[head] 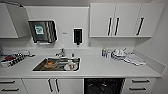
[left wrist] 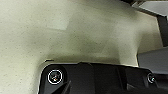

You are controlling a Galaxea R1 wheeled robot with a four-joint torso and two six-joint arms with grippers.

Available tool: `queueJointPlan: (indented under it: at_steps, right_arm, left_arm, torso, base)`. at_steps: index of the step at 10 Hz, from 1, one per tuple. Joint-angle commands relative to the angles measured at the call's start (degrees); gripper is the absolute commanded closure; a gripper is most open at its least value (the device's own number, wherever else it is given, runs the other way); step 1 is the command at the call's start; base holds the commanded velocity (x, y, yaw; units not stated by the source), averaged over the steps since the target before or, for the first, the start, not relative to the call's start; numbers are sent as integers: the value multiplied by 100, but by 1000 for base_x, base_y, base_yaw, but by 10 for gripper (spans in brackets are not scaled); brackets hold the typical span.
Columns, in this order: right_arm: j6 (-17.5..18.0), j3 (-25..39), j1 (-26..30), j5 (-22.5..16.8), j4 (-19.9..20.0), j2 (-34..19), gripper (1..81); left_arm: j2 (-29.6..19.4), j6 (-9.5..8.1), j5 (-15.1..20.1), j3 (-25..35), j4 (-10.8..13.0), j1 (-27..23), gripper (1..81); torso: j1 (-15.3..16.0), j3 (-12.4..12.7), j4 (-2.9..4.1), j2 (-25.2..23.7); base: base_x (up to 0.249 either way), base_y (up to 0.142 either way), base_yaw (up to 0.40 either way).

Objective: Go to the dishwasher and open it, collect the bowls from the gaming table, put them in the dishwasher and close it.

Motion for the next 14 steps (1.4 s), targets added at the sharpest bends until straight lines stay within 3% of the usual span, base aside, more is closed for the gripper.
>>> queueJointPlan:
  at_steps: [1,3,4,6,14]
  right_arm:
    - [-28,5,304,-279,-65,-50,10]
    - [-28,5,305,-279,-73,-50,10]
    - [-28,5,305,-279,-65,-50,10]
    - [-28,5,305,-279,-73,-50,10]
    - [-28,-48,296,-279,-65,-50,10]
  left_arm:
    - [-82,33,252,33,32,-286,10]
    - [-90,42,252,33,32,-277,10]
    - [-82,42,252,33,32,-277,10]
    - [-82,42,261,33,32,-278,10]
    - [-55,42,252,33,40,-277,10]
  torso:
    - [-358,543,0,556]
    - [-628,941,0,962]
    - [-767,606,0,1176]
    - [-993,947,0,1502]
    - [-2002,1049,0,3072]
  base:
    - [0,0,0]
    - [0,0,0]
    - [0,0,0]
    - [0,0,0]
    - [0,0,0]
